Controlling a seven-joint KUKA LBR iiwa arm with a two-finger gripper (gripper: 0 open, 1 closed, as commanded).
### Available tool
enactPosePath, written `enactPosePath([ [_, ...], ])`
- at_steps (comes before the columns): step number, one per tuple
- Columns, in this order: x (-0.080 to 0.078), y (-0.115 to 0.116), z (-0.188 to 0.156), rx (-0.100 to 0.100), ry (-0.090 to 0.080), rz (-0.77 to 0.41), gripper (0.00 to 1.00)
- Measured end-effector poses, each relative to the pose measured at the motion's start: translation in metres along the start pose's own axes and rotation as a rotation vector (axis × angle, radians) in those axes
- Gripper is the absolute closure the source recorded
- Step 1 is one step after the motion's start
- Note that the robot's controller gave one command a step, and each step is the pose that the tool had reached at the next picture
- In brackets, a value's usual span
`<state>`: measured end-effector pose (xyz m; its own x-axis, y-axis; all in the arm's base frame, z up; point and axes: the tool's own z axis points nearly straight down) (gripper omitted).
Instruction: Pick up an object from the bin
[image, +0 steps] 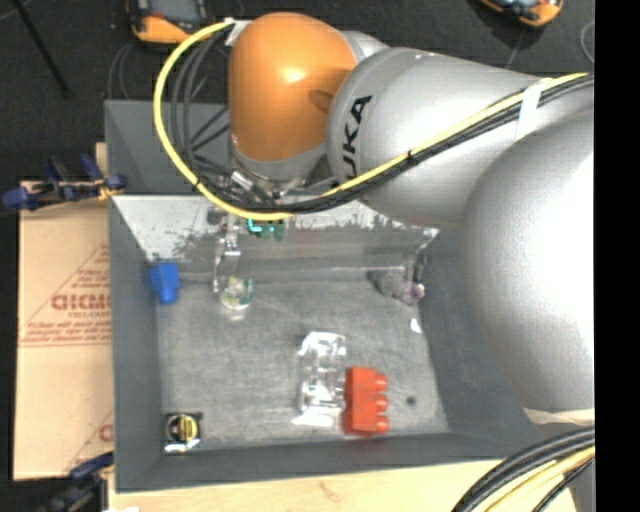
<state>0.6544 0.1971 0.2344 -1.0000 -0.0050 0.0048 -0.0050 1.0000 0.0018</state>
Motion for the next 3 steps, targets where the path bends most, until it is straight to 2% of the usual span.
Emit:
enactPosePath([
  [1, 0.075, -0.086, 0.082, 0.006, 0.002, -0.175, 0.00],
  [2, 0.098, -0.186, 0.162, -0.004, -0.017, -0.126, 0.00],
  [3, 0.106, -0.217, 0.160, 0.000, -0.022, -0.236, 0.00],
])
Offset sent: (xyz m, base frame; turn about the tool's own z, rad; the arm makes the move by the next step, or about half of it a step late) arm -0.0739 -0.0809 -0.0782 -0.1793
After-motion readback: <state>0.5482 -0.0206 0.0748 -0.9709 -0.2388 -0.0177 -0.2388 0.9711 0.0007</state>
